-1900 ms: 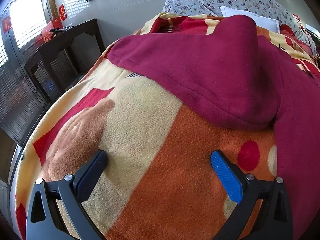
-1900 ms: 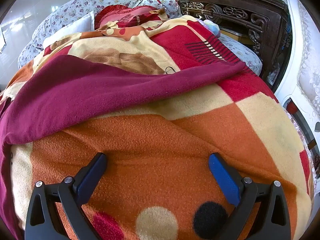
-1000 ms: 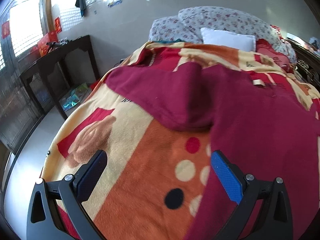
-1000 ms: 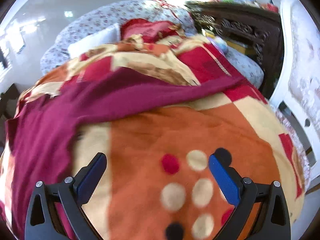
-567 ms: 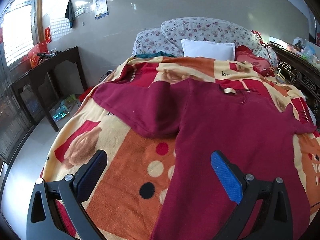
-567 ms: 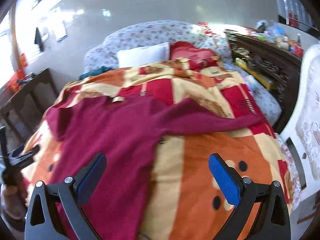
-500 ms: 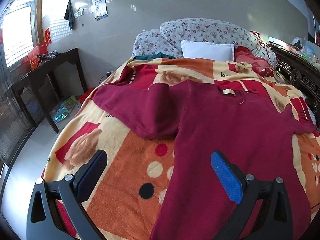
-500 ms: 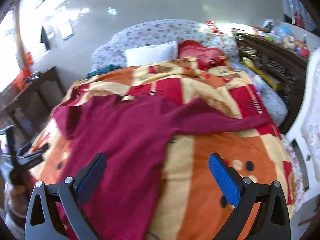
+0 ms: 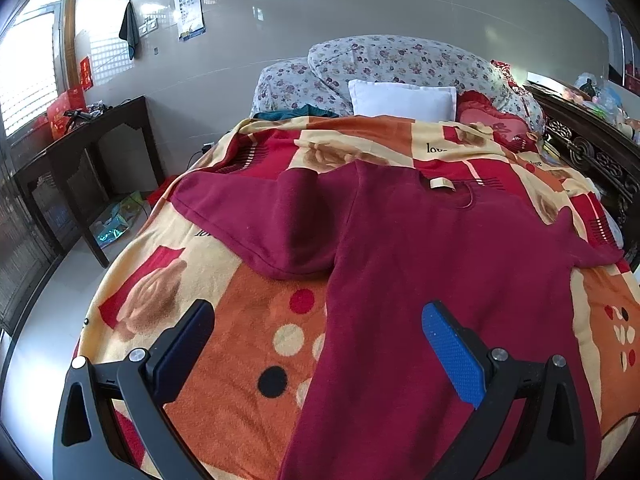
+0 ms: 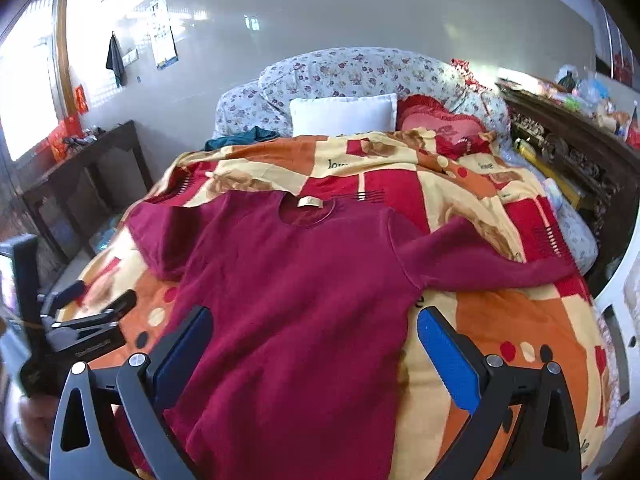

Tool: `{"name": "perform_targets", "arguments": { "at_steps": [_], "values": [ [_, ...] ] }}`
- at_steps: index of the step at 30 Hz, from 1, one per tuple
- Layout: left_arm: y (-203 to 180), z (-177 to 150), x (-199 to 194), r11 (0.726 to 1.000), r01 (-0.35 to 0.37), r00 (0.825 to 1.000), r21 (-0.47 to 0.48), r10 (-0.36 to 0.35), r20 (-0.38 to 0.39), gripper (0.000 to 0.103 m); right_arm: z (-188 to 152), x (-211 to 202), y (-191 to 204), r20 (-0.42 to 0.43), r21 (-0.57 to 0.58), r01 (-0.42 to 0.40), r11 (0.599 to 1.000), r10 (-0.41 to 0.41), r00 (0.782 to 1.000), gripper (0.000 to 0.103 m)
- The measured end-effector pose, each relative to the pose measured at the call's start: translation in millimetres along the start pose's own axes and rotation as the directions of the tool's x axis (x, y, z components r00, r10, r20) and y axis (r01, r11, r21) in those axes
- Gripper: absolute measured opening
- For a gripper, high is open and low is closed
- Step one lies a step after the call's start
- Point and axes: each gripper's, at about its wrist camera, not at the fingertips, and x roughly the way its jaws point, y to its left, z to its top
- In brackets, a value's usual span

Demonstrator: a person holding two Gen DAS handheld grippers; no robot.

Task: Fold small clothes

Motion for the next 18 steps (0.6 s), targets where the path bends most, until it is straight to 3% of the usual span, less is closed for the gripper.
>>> {"name": "perform_targets", "arguments": {
  "at_steps": [18],
  "values": [
    [2,7,36,1.0,0.006,0.999,-0.02,-0.007,-0.053,0.103,-9,77,15,-0.017,-0.028,0.081,0.996,-0.081,0.997,0.103]
  ]
}}
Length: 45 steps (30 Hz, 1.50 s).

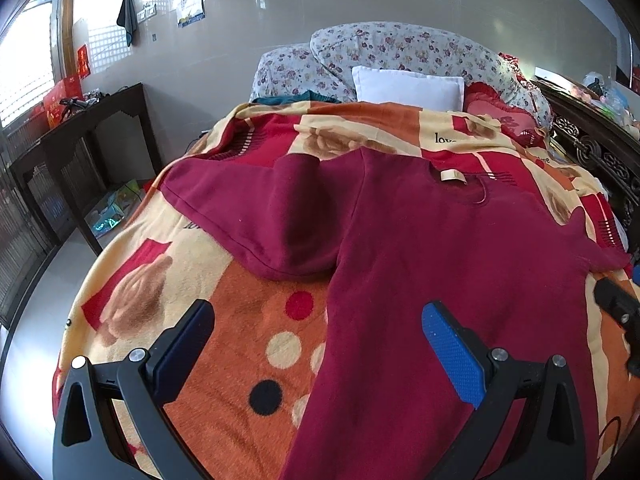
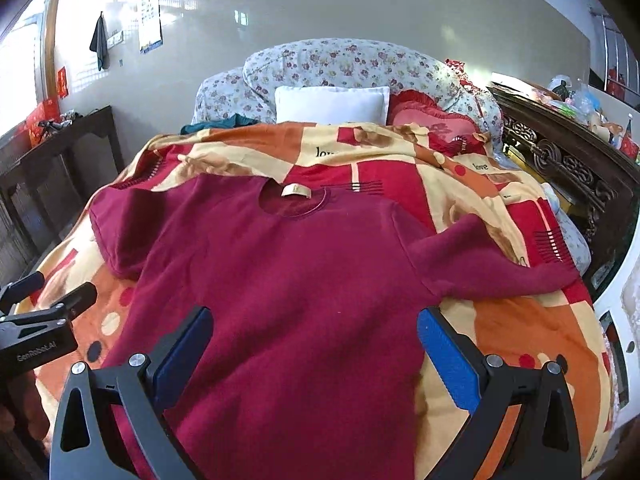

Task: Fold small clothes

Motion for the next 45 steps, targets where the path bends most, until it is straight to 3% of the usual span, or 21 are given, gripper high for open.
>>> {"name": "perform_targets", "arguments": {
  "at_steps": [23,41,45],
  "values": [
    [-12,-3,44,1.0,0.011,0.998,0.016,-0.01,-0.058,0.103,-11,56,7,-0.08,0.0,0.001,1.0,-0.001,0.997,0.103],
    [13,8,70,1.0,-0.008,0.996,-0.014,0.007,-0.084,0.103,-9,83,14,-0.113,0.004,-0.012,1.0,0.013,0.993,0.103],
    [44,20,80,0.997,0.008,0.996,-0.074,-0.015,-0.091,0.103,-9,84,16,-0.116,0.003,-0.029,1.0,0.029,0.993,0.103]
  ]
}}
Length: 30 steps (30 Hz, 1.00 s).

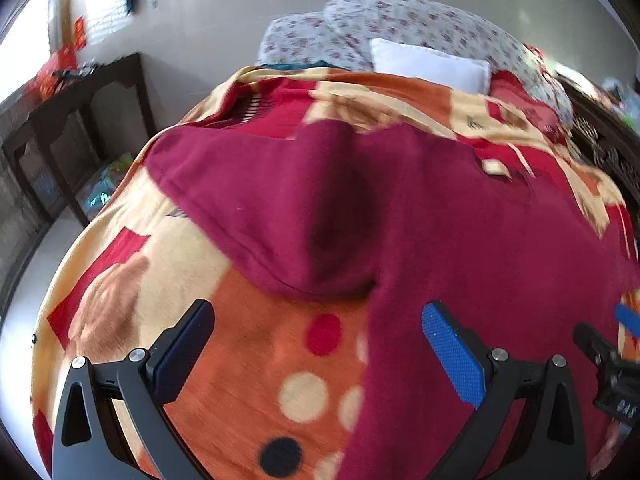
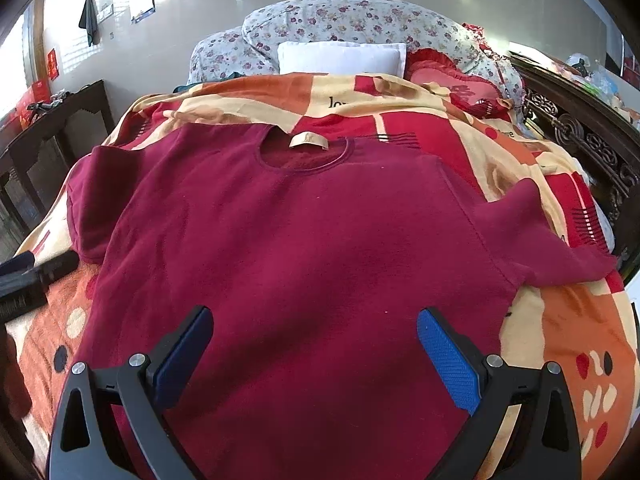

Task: Fold small clothes

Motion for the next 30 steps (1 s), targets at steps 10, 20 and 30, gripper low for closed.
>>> {"name": "perform_targets", "arguments": {
  "at_steps": [10,20,30],
  "values": [
    [127,72,52,0.961,-0.13,0.99,-0.244,0.141,0.027,0.103,8,8,0,-0.018,0.024,-0.046,0.999,0.046,0.999,0.103],
    [211,108,142,0.84,-0.119,0.993,-0.53,0.096,-0.071,0.085,8,20,11,-0.06,-0.004,-0.079,0.997,0.079,0.995,0.103],
    [197,126,139,0.889,-0.055,0.998,-0.455,0.042,-0.037,0.007,7,19,7,-0.063,0.016,-0.103,0.995,0.104,0.993,0.103]
  ]
}}
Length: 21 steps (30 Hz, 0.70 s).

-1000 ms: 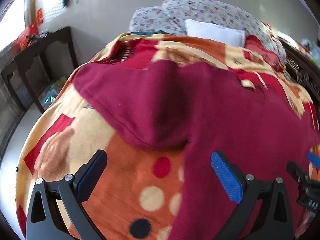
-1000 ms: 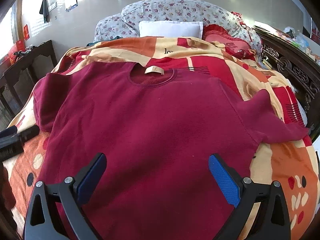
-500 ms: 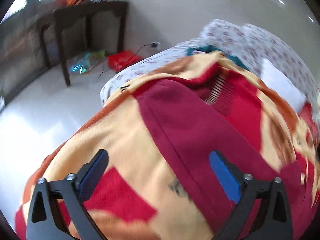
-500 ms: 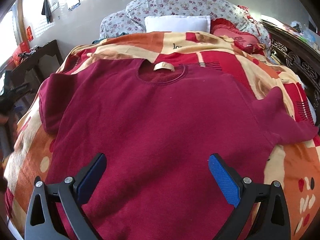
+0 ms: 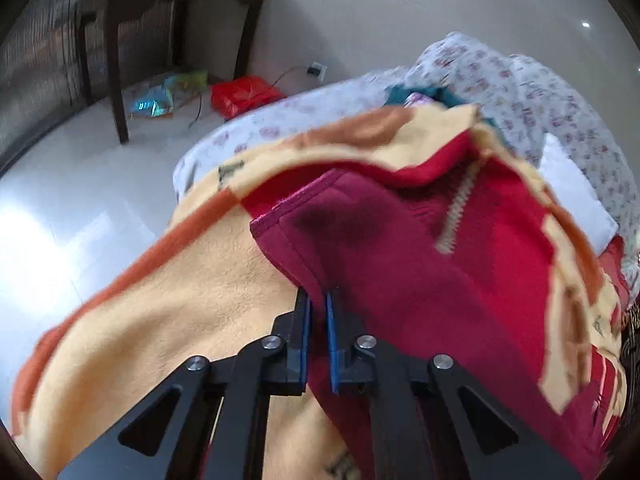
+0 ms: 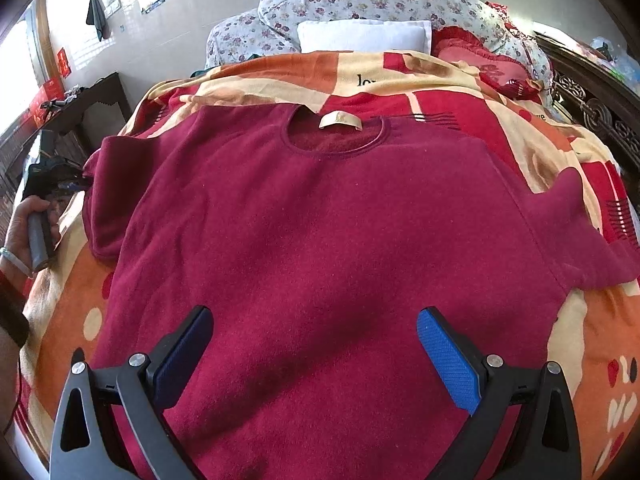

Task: Fold small clothes

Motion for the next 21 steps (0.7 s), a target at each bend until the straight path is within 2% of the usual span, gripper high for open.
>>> {"name": "perform_targets", "arguments": {
  "at_steps": [4,6,9,11,15,16,18,21],
  "values": [
    [-24,-7,-81,0.992,0.091,0.988,0.092,-0.101,0.115,0.007,1,-12,-9,0.027,0.026,-0.02,0.999,0.019,0.999,0.103],
    [-49,-17,-133,0.972,0.157,0.969,0.175,-0.186,0.164,0.007,1,-19,-16,0.045,0.053,-0.03,0.998,0.027,0.999,0.103],
    [-97,-41,-199,0.927,0.22,0.936,0.304,-0.289,0.203,0.007,2,-29,-29,0.07,0.094,-0.043,0.995,0.036,0.997,0.103],
    [-136,-68,-234,0.873,0.276,0.905,0.403,-0.377,0.196,0.007,3,-35,-37,0.082,0.109,-0.038,0.993,0.029,0.996,0.103],
    [-210,-141,-264,0.747,0.375,0.855,0.55,-0.508,0.107,0.007,5,-50,-70,0.11,0.162,-0.003,0.987,-0.015,0.994,0.103],
    [-228,-161,-262,0.715,0.394,0.849,0.577,-0.525,0.07,0.007,6,-52,-80,0.112,0.181,0.003,0.983,-0.024,0.993,0.103],
    [-262,-199,-244,0.669,0.43,0.849,0.607,-0.528,-0.02,0.007,7,-56,-105,0.112,0.235,0.019,0.972,-0.046,0.993,0.103],
    [-294,-249,-200,0.636,0.465,0.858,0.616,-0.496,-0.134,0.007,4,-61,-137,0.12,0.302,0.026,0.953,-0.065,0.991,0.103]
  ]
}}
